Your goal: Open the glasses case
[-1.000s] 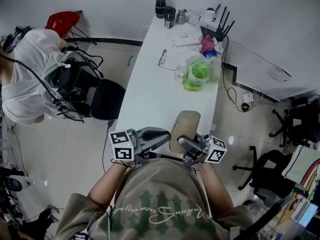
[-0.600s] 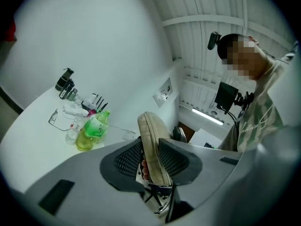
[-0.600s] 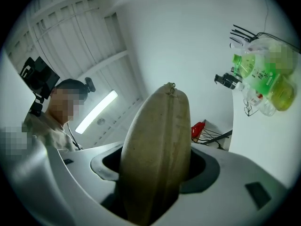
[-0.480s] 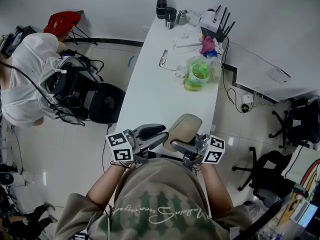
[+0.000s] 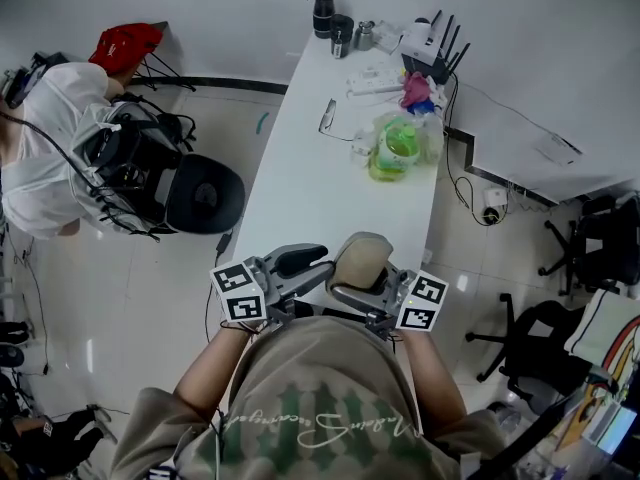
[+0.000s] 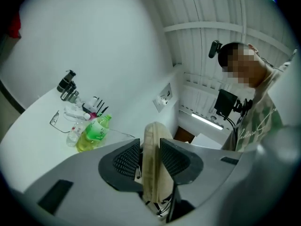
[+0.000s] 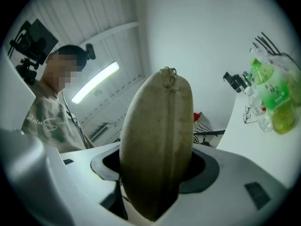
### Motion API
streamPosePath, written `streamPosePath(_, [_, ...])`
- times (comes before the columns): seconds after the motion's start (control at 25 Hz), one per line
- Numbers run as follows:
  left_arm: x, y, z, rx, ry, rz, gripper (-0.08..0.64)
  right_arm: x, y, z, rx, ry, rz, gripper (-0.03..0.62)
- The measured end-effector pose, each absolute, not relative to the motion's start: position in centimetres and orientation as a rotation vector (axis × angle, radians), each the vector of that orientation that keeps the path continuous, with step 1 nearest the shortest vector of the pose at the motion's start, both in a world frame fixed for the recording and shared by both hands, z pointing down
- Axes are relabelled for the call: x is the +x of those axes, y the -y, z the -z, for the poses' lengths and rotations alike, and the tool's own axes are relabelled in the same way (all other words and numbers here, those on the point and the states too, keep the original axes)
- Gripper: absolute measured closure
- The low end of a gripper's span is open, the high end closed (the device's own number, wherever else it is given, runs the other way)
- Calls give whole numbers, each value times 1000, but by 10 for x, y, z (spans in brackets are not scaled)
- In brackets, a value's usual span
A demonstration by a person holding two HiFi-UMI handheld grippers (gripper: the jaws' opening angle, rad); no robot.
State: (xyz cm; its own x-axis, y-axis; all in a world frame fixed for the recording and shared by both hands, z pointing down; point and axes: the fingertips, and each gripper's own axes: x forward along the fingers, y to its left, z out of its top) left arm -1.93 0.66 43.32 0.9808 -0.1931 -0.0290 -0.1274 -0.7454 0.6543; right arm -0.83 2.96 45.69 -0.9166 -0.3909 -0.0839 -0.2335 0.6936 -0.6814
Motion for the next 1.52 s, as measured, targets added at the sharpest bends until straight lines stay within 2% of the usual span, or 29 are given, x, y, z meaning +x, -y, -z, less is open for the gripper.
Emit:
streamPosePath(0.2, [-20,-11,-423,2456,86,89,434,-15,-48,-449,-332,-2719,1028,273])
streamPosePath(0.28, [-20,-16,-421,2462,32,70,413,-16,-52,-447,-305,-2734,1007,273])
streamPosePath(0.32, [-20,-18,-422,2465,17,54,396,-17,-53,-448,-310,-2752,999,273])
streamPosePath(0.4, [-18,-25,-425,2466,-15,18,301,-22,-55,-453,-317,-2805,993,273])
streamPosePath(0.48, [-12,-31,-424,2446,-50,28,295,-26,-59,-455,-286,-2829,1005,273])
streamPosePath(0.72, [-2,-54,-422,2447,-147,55,295,-41,-80,-461,-127,-2844,1084,273])
streamPosePath(0.96, [-7,-47,-435,2466,-13,39,298,-33,-67,-479,-354,-2925,996,270])
streamPosePath(1.4, [-8,-32,-427,2307,84,253,302,-12,-50,-460,-565,-2747,984,267])
streamPosePath(1.52, [-13,-32,-429,2283,84,273,321,-4,-46,-462,-658,-2756,935,242])
